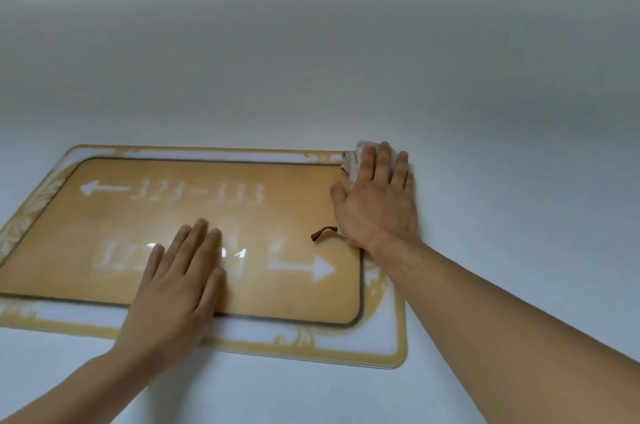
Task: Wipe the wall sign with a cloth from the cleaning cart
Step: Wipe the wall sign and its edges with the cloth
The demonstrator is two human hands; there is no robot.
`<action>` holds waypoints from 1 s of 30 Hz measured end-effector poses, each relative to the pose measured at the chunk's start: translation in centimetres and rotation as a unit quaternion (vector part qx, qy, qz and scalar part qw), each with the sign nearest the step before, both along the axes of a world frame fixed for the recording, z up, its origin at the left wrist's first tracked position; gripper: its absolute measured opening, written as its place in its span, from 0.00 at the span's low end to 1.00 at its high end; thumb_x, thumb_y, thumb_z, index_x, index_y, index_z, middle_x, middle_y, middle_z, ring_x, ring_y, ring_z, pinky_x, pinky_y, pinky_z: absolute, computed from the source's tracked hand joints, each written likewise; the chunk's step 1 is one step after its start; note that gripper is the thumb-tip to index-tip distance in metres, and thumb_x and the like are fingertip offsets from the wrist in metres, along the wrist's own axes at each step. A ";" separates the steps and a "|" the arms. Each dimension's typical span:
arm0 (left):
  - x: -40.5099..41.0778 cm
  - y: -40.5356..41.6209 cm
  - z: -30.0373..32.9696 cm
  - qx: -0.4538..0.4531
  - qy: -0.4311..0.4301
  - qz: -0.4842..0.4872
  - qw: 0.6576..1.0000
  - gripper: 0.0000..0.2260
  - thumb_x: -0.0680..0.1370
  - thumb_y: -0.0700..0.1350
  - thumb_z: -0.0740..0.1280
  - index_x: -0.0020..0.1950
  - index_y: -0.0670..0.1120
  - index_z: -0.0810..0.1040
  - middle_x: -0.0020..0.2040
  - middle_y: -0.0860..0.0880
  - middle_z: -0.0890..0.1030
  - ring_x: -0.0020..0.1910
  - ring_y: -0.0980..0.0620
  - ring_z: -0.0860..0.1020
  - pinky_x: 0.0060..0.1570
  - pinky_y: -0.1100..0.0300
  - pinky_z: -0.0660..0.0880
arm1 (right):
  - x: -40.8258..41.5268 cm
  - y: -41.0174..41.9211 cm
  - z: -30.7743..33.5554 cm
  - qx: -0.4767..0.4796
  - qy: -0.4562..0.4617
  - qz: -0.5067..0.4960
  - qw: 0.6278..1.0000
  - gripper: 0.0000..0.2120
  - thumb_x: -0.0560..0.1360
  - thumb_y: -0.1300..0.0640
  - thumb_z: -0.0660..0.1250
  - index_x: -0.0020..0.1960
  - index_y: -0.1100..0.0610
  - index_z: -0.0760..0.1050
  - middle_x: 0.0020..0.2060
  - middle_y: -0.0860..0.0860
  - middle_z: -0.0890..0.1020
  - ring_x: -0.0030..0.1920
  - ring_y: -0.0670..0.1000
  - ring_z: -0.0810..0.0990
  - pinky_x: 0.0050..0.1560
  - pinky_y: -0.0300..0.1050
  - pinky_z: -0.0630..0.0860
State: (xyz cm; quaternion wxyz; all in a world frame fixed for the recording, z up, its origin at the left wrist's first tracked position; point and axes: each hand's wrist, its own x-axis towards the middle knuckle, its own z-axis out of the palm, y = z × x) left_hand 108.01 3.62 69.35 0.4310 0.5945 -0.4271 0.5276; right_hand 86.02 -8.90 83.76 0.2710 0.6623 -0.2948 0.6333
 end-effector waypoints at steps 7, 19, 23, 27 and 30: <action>1.0 -1.1 -0.1 -0.048 -0.034 0.010 0.998 0.27 0.82 0.57 0.43 0.81 0.53 0.52 0.81 0.56 0.50 0.80 0.59 0.44 0.78 0.48 0.46 | -0.6 0.4 0.4 -0.006 -0.003 -0.013 1.000 0.38 0.81 0.36 0.45 0.82 0.56 0.39 0.82 0.55 0.41 0.80 0.61 0.37 0.79 0.58 0.41; 0.7 -1.6 -1.9 -0.047 -0.012 0.021 0.999 0.26 0.82 0.56 0.45 0.80 0.56 0.49 0.81 0.58 0.48 0.79 0.61 0.43 0.78 0.52 0.44 | -0.7 -1.4 -0.4 -0.057 0.095 -0.039 0.993 0.46 0.78 0.30 0.43 0.80 0.64 0.38 0.81 0.60 0.42 0.80 0.58 0.36 0.79 0.56 0.38; 0.6 -1.6 -1.4 -0.036 -0.012 0.033 0.999 0.26 0.82 0.55 0.45 0.80 0.56 0.51 0.81 0.58 0.49 0.79 0.62 0.43 0.79 0.52 0.45 | -0.9 -1.5 -0.1 -0.063 0.069 -0.002 0.996 0.44 0.79 0.31 0.45 0.81 0.61 0.39 0.81 0.57 0.43 0.81 0.56 0.37 0.79 0.55 0.39; 0.7 -1.4 -1.5 -0.048 -0.012 0.014 0.999 0.25 0.82 0.56 0.45 0.80 0.56 0.52 0.81 0.58 0.50 0.79 0.62 0.44 0.79 0.51 0.46 | -0.8 -0.6 -0.3 -0.070 0.053 -0.008 0.996 0.43 0.78 0.31 0.45 0.82 0.59 0.42 0.82 0.56 0.45 0.81 0.57 0.38 0.79 0.60 0.41; 0.2 -1.4 -1.6 -0.051 -0.015 0.005 0.999 0.25 0.82 0.55 0.45 0.80 0.56 0.53 0.81 0.59 0.51 0.79 0.62 0.45 0.79 0.52 0.46 | -0.9 -0.9 0.1 -0.074 0.045 -0.011 0.996 0.44 0.77 0.31 0.46 0.82 0.58 0.43 0.82 0.55 0.45 0.81 0.58 0.38 0.79 0.62 0.43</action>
